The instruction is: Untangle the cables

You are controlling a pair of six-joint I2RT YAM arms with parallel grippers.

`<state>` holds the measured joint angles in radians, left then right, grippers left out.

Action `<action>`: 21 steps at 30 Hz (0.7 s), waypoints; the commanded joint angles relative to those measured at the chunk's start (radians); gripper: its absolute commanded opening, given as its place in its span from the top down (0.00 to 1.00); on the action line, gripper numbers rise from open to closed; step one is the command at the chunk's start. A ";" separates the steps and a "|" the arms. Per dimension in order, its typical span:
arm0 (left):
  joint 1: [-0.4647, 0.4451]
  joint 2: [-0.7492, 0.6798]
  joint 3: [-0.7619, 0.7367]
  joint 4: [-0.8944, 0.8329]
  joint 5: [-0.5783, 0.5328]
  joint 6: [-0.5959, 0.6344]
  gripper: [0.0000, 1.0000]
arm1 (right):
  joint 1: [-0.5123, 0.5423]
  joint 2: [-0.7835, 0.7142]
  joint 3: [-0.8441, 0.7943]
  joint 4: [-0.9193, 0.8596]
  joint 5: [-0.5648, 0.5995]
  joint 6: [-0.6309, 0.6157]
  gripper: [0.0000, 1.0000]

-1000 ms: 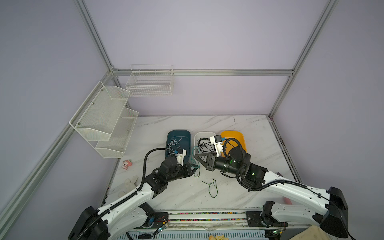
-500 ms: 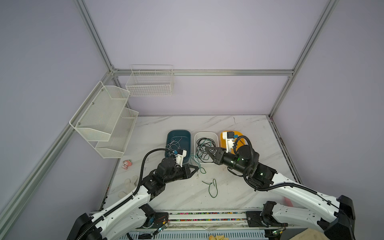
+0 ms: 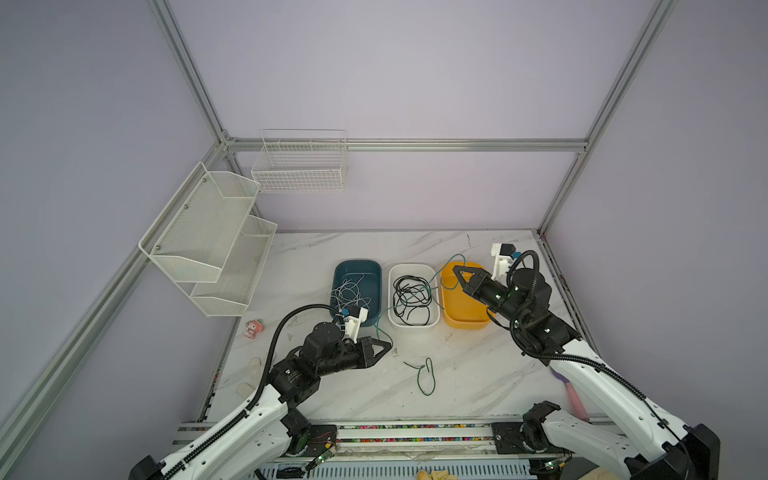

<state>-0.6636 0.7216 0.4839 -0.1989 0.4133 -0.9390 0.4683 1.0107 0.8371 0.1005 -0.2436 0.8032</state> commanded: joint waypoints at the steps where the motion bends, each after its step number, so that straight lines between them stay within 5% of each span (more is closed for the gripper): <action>1: -0.004 -0.019 -0.036 -0.050 0.019 0.031 1.00 | -0.081 0.029 -0.020 -0.015 -0.050 0.005 1.00; 7: -0.004 -0.056 0.009 -0.168 -0.020 0.060 1.00 | -0.263 0.099 -0.051 -0.015 -0.118 0.002 1.00; 12: -0.002 -0.096 0.041 -0.217 -0.053 0.060 1.00 | -0.306 0.212 -0.060 0.013 -0.163 -0.018 1.00; 21: -0.003 -0.120 0.174 -0.369 -0.114 0.127 1.00 | -0.350 0.305 -0.070 0.002 -0.018 -0.085 1.00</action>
<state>-0.6636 0.6334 0.5201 -0.5014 0.3344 -0.8642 0.1501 1.2888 0.7609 0.0837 -0.3519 0.7490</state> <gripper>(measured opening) 0.048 0.063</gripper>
